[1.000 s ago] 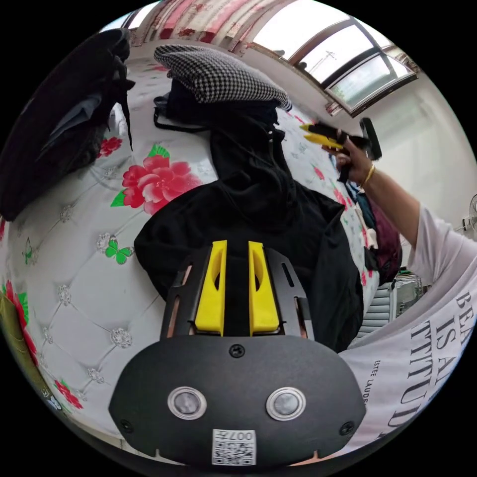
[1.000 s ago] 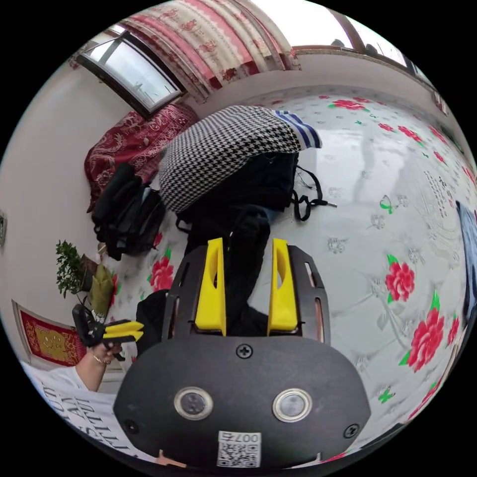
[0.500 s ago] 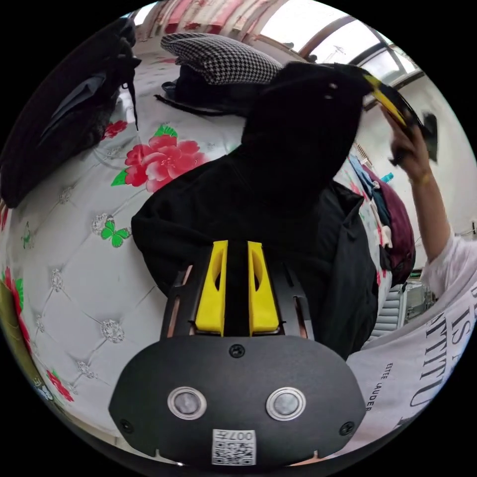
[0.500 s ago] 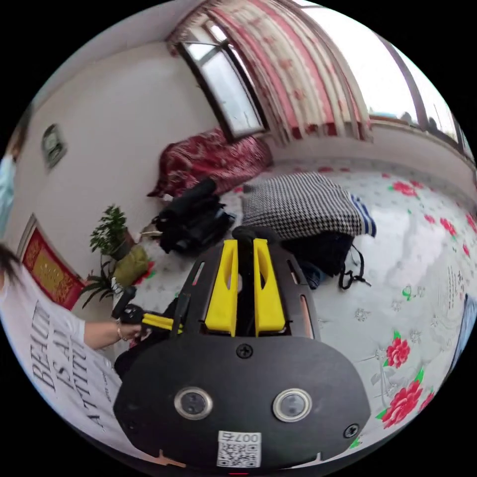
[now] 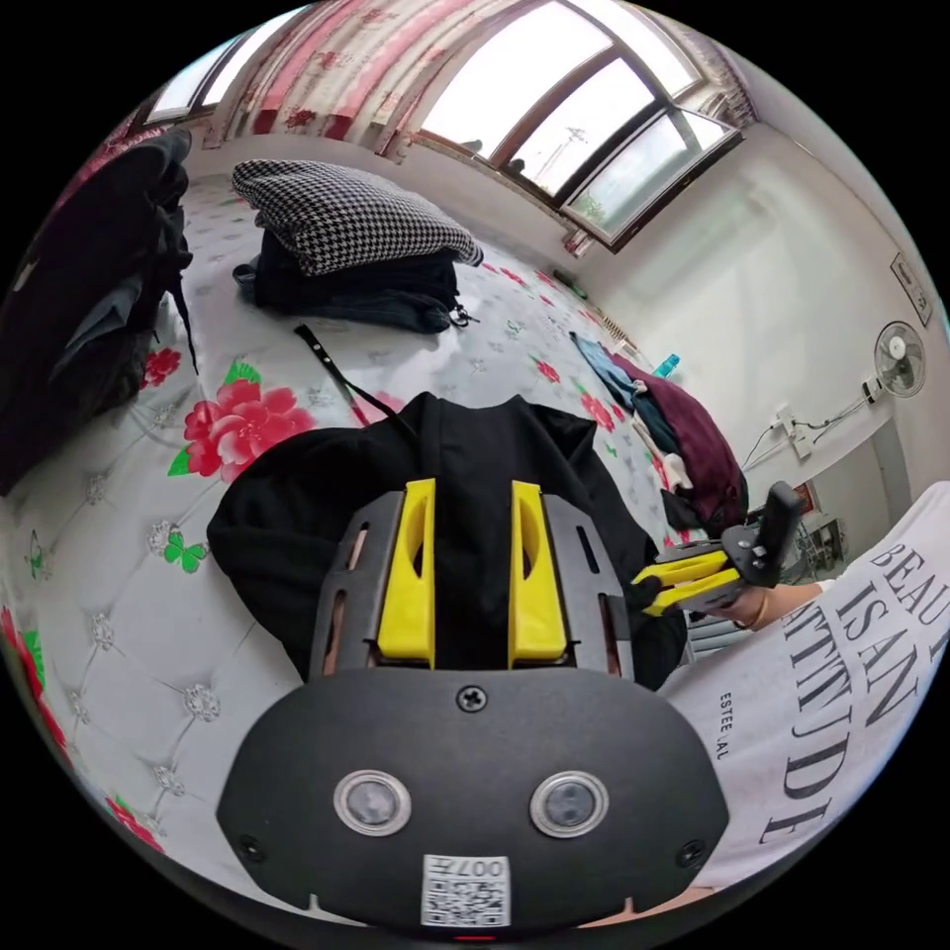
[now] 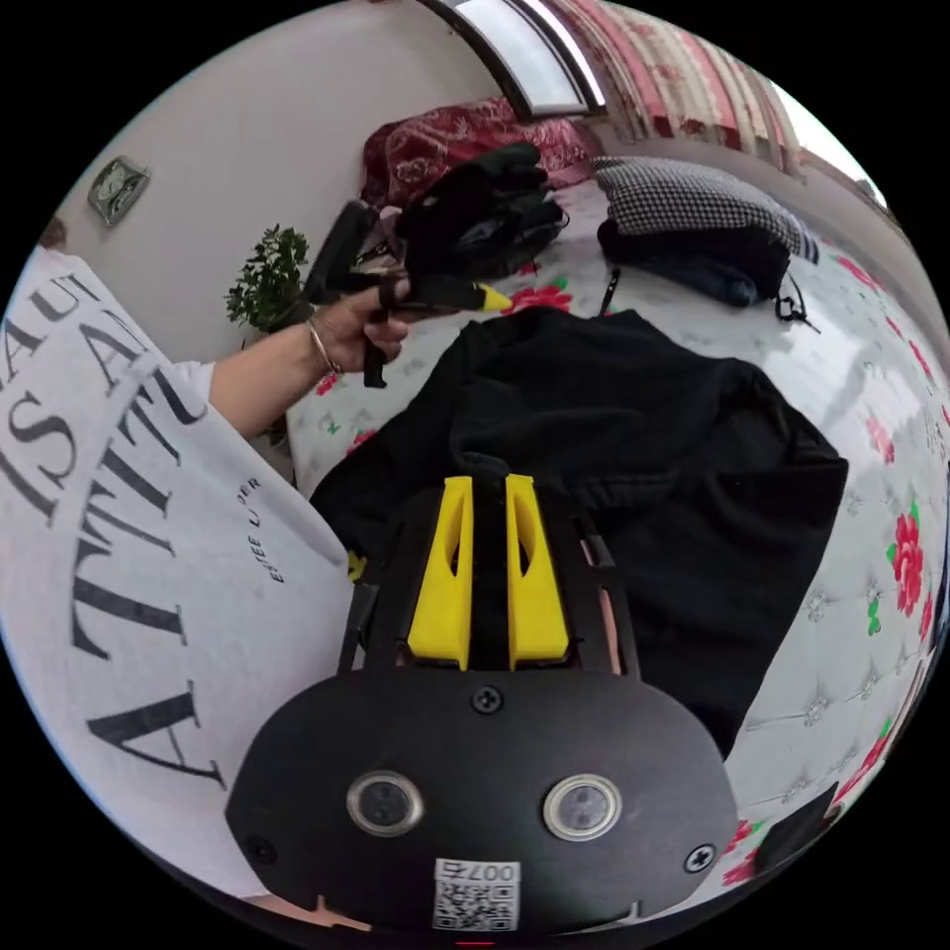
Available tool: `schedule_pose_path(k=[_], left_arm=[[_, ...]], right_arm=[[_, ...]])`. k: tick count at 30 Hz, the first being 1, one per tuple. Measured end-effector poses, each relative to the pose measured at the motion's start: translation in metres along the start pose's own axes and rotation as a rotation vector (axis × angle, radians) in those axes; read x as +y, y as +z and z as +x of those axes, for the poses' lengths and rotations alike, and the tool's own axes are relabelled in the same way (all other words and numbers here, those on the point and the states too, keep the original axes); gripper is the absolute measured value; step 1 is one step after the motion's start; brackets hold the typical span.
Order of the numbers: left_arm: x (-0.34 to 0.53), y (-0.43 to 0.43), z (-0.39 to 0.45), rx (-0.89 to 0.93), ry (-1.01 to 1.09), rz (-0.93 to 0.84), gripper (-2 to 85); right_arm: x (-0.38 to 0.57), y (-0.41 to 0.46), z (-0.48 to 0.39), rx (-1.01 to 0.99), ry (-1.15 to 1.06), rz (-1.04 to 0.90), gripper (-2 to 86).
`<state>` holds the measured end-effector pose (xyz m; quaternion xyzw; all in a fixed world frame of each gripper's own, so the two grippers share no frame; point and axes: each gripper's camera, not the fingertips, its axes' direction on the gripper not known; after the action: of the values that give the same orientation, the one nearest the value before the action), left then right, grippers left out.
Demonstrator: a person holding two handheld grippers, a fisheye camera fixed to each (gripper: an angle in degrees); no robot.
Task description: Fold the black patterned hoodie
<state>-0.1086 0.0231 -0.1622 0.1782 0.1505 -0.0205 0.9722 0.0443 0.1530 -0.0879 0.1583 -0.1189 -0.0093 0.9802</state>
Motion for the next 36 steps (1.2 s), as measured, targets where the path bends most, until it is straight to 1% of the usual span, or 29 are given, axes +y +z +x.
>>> schedule_pose_path(k=[2,4,5,7,10,12,13,14,15,16,17,18,19,20,21,25,29,31,33,36], left_arm=[[0.004,-0.013,0.010,0.002,0.013,0.039,11.0],[0.004,-0.002,0.020,-0.028,0.049,-0.038,11.1],[0.005,0.014,0.024,-0.054,0.059,-0.110,11.2],[0.007,0.036,0.034,-0.051,0.067,-0.200,11.9],[0.009,0.044,0.065,-0.014,0.114,-0.178,11.4],[0.011,0.054,0.079,0.002,0.118,-0.205,10.7],[0.015,0.067,0.083,-0.025,0.082,-0.245,9.3],[0.021,0.088,0.083,-0.072,0.022,-0.322,6.9],[0.028,0.115,0.081,-0.129,-0.007,-0.433,5.7],[0.033,0.127,0.081,-0.148,0.000,-0.475,5.1],[0.038,0.137,0.084,-0.164,0.032,-0.469,5.2],[0.038,0.135,0.087,-0.170,0.051,-0.445,5.2],[0.035,0.131,0.089,-0.184,0.059,-0.452,5.3],[0.031,0.123,0.090,-0.183,0.054,-0.455,5.5],[0.031,0.110,0.091,-0.174,0.064,-0.421,5.8],[0.047,0.070,0.084,-0.193,0.042,-0.369,6.3],[0.096,0.008,0.069,-0.261,-0.118,-0.269,6.3],[0.125,-0.016,0.062,-0.293,-0.207,-0.234,6.4],[0.166,-0.042,0.056,-0.307,-0.319,-0.223,6.8],[0.202,-0.061,0.054,-0.309,-0.406,-0.231,7.9]], right_arm=[[-0.005,0.013,0.009,0.006,-0.002,-0.054,5.2],[-0.013,0.012,0.017,-0.028,0.001,-0.052,5.1],[-0.015,0.009,0.017,-0.038,0.001,-0.044,5.1],[-0.024,-0.007,0.009,-0.037,-0.049,-0.033,5.1],[-0.030,-0.041,-0.006,0.013,-0.135,-0.016,5.2],[-0.031,-0.055,-0.005,-0.009,-0.139,-0.020,5.3],[-0.031,-0.054,0.000,-0.028,-0.128,-0.044,5.4],[-0.031,-0.049,0.002,-0.034,-0.120,-0.062,5.4],[-0.028,-0.031,0.011,-0.035,-0.093,-0.114,5.5],[-0.022,-0.004,0.021,-0.029,-0.054,-0.170,5.6],[-0.018,0.011,0.027,-0.032,-0.027,-0.200,5.7],[-0.012,0.036,0.039,-0.057,0.047,-0.243,5.9],[-0.009,0.040,0.049,-0.100,0.125,-0.193,6.1],[-0.010,0.036,0.052,-0.123,0.154,-0.163,6.1],[-0.013,0.027,0.056,-0.139,0.209,-0.132,6.2],[-0.006,-0.021,0.064,-0.138,0.297,0.012,6.3],[0.031,-0.062,0.076,-0.044,0.416,0.068,6.4],[0.073,-0.090,0.082,0.040,0.516,0.100,6.8],[0.111,-0.108,0.084,0.086,0.604,0.124,7.1],[0.171,-0.124,0.084,0.133,0.734,0.123,7.8]])
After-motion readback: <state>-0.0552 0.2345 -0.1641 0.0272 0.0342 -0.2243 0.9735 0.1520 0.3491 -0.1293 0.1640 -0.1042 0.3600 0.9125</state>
